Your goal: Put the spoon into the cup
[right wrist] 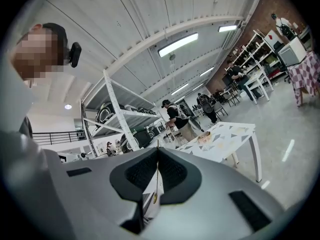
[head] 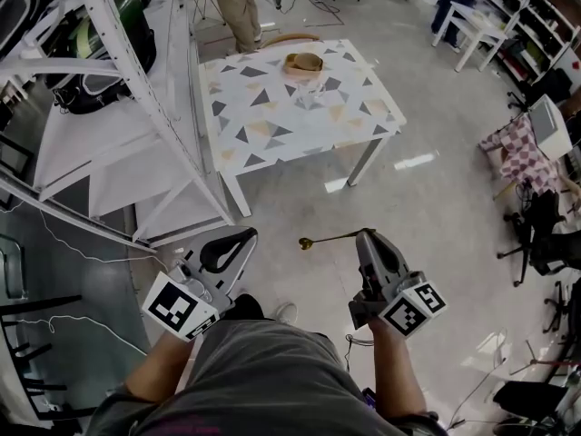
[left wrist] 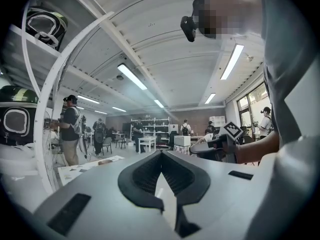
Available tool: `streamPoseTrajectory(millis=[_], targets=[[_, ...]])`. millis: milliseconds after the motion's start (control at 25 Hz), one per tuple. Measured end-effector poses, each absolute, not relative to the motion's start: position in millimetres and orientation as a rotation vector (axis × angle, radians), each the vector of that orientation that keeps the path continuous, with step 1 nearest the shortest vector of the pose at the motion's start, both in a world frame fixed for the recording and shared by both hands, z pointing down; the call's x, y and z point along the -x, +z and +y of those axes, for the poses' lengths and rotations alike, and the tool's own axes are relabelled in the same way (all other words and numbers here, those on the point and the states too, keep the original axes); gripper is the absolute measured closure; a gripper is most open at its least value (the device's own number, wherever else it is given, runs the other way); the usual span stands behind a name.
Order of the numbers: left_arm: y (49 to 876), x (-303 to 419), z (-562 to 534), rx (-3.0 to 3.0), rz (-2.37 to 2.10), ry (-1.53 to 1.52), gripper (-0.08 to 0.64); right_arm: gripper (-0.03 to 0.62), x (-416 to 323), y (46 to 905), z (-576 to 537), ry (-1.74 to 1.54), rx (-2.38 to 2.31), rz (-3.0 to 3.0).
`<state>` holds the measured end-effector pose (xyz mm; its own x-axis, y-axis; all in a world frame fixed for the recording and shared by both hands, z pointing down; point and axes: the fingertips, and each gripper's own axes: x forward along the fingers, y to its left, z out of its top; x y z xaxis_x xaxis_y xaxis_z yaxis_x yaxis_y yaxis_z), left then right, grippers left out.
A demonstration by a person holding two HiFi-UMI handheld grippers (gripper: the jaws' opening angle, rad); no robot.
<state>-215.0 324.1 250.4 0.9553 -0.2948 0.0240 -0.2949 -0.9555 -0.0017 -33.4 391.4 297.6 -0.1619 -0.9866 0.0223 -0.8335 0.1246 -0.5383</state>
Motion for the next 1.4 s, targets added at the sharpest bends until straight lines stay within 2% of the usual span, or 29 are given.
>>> streamPoseTrajectory(millis=[720,1400], targets=[[266,185,301,-3.096,-0.479,0.05,0.545,0.569,1,311,372,-0.645,1.777,2.074],[290,131,170,-3.055,-0.461,0.085,0.545,0.569,-50,332,251,-0.7,1.804,2.041]])
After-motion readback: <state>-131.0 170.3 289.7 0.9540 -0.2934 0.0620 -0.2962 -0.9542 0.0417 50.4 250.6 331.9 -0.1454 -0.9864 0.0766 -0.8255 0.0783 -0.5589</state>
